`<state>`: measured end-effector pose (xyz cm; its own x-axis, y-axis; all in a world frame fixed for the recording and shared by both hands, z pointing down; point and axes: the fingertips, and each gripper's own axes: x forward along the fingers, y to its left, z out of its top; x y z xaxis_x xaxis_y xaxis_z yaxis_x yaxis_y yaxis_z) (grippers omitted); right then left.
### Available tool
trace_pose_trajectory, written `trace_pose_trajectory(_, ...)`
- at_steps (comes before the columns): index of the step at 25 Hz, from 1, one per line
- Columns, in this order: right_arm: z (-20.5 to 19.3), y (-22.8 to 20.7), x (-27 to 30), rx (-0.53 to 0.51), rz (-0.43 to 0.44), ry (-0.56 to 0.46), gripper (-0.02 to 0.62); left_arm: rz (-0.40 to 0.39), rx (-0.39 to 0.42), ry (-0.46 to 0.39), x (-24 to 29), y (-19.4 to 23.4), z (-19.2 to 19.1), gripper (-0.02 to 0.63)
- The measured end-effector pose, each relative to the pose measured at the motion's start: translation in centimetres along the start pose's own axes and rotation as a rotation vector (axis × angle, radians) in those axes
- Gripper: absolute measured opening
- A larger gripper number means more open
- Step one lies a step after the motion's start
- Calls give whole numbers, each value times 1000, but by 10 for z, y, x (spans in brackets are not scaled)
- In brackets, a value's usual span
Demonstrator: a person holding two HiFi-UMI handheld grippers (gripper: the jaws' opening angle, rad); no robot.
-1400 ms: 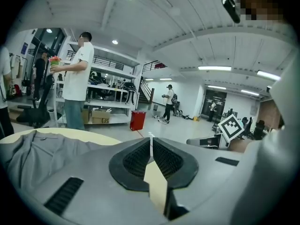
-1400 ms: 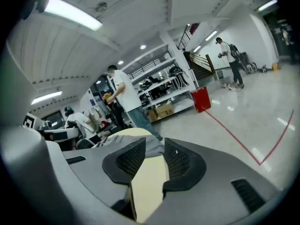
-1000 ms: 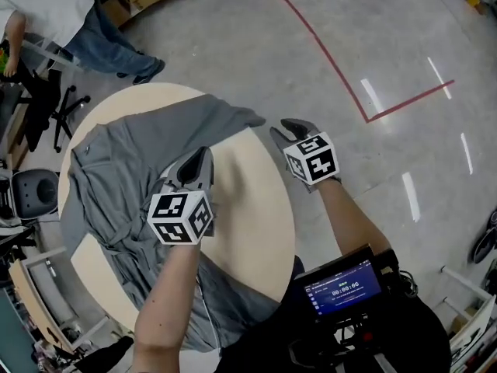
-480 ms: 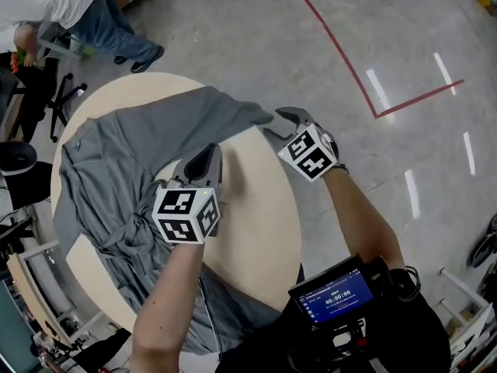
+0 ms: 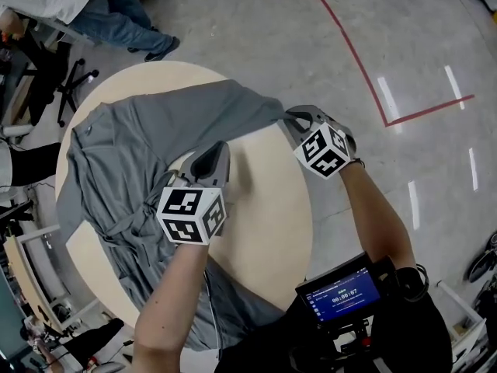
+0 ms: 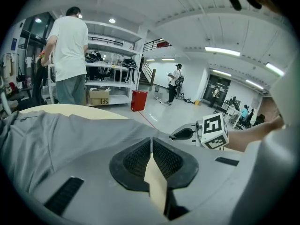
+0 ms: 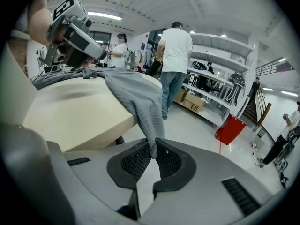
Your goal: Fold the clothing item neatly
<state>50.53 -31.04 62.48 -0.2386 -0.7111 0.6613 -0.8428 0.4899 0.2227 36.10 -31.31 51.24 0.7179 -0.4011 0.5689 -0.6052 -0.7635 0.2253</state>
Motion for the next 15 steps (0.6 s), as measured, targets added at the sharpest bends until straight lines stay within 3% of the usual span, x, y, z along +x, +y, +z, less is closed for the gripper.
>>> trace_pose_trajectory(9, 25, -56, -48, -92, -112, 63, 26, 56, -35, -68, -41, 3, 25, -6)
trace_pose_trajectory(15, 107, -51, -32, -196, -193, 39, 26, 169, -72, -159, -124, 73, 12, -6)
